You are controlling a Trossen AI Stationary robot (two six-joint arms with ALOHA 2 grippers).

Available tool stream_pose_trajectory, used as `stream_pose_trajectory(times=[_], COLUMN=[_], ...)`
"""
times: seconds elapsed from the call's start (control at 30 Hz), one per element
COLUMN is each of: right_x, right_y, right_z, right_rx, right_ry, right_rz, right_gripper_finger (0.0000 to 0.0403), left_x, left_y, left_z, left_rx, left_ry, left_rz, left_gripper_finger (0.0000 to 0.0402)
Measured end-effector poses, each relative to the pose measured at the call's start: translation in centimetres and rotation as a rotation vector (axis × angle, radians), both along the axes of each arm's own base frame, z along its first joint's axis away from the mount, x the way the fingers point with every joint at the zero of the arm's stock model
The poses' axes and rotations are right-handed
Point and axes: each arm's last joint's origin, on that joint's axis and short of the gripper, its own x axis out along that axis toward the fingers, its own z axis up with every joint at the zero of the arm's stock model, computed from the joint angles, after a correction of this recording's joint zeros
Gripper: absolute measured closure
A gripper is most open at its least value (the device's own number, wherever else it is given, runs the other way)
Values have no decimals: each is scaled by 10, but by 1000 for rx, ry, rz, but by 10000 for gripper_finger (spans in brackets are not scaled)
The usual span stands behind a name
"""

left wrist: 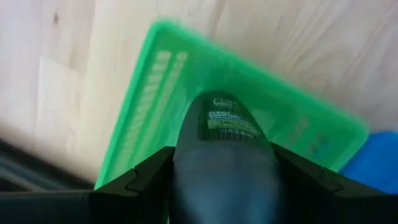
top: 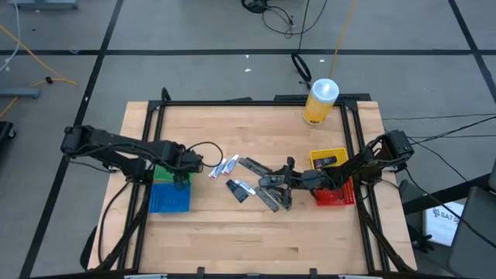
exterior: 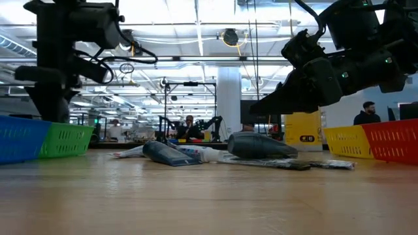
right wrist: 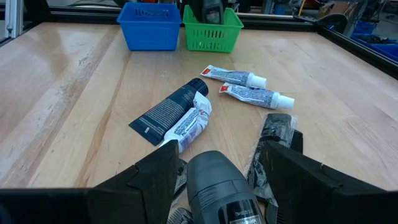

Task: Pick & Place Travel size toiletries
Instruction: Put the black deodorant into the green bin

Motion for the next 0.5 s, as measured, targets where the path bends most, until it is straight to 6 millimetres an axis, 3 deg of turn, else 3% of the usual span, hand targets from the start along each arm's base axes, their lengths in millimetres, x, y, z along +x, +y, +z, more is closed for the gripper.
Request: stream_pose_trajectory(times=[0.5], right_x=[0], right_y=[0], right_z=[1], right_rx=[2], right_ry=[-7], right_rz=[0], right_gripper_finger=[181], left_x=[-21], left_y=[25], left_z=[4], left_rx=[-22], left_ry=[195], left_rz=[189], left_gripper_finger=[59])
